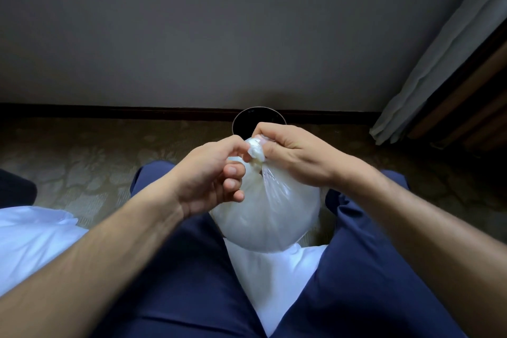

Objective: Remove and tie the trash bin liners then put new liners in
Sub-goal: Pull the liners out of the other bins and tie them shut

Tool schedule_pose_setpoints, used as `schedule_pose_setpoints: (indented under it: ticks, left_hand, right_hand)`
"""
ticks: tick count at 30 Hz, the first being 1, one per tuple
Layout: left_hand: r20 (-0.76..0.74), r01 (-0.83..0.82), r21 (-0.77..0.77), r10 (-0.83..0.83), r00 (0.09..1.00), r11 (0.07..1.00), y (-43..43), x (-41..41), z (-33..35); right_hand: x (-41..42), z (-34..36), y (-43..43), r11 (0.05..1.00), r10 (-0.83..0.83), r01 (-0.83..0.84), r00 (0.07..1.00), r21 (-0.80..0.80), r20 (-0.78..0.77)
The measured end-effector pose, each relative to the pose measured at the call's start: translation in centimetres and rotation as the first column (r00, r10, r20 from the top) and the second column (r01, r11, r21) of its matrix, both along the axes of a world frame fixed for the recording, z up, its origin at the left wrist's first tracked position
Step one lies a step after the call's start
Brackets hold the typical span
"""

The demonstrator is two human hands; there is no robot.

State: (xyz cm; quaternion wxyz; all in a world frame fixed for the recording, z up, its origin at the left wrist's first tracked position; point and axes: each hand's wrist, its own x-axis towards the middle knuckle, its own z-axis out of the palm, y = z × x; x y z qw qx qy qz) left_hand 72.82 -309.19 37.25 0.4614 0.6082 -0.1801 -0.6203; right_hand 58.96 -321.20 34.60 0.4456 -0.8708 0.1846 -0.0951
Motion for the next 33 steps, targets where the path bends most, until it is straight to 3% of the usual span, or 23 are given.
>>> schedule_pose_setpoints:
  ticks: [4,8,13,15,17,19,20,22,24,26,28,33]
  left_hand:
    - [0.034,-0.004,-0.030,0.005,0.999,1.000,0.0,-0.5,0.3]
    - [0.144,0.042,0.035,-0.047,0.988,0.998,0.2,-0.4,0.0]
    - [0.310,0.206,0.164,-0.248,0.918,0.965,0.1,0.4,0.3]
    - [0.440,0.273,0.227,-0.349,0.828,0.935,-0.2,0.6,0.7]
    - [0.601,0.328,0.326,-0.463,0.652,0.886,-0.5,0.6,0.9]
    - [0.690,0.329,0.344,-0.474,0.546,0.879,-0.9,0.8,1.1]
    - [0.705,0.339,0.304,-0.450,0.548,0.890,-1.1,0.9,0.9]
    - [0.623,0.357,0.098,-0.337,0.706,0.929,-1.2,1.3,0.3]
    - [0.367,0.259,-0.165,-0.185,0.912,0.952,-0.9,1.3,-0.6]
    - [0.137,0.131,-0.280,-0.095,0.986,0.951,-0.4,0.9,-1.7]
    - [0.042,0.086,-0.263,-0.077,0.996,0.961,-0.2,0.2,-2.4]
    - [0.133,0.229,0.021,-0.230,0.964,0.973,0.0,1.1,-2.4]
  right_hand:
    - [-0.5,0.2,0.2,0.995,-0.027,0.019,0.997,0.103,0.077]
    - [-1.0,-0.4,0.7,0.998,-0.041,0.044,0.998,-0.053,0.044]
    - [-1.3,-0.7,1.1,0.966,-0.043,0.026,0.997,-0.258,-0.060]
    - [-1.4,-0.7,1.3,0.952,-0.047,0.019,0.995,-0.304,-0.083]
    - [-1.2,-0.8,1.6,0.935,-0.045,0.004,0.993,-0.355,-0.107]
    - [-0.9,-1.1,1.7,0.924,-0.067,0.017,0.991,-0.382,-0.117]
    - [-0.8,-1.3,1.5,0.927,-0.092,0.048,0.990,-0.372,-0.102]
    - [-1.0,-1.7,0.8,0.964,-0.147,0.141,0.989,-0.226,-0.010]
    - [-1.2,-1.8,0.5,0.976,-0.212,0.215,0.973,-0.026,0.087]
    - [-1.4,-2.0,0.7,0.969,-0.249,0.247,0.960,0.028,0.126]
    - [-1.3,-2.4,1.2,0.966,-0.255,0.258,0.958,-0.004,0.129]
    - [-1.4,-2.9,0.9,0.961,-0.194,0.205,0.978,-0.188,0.077]
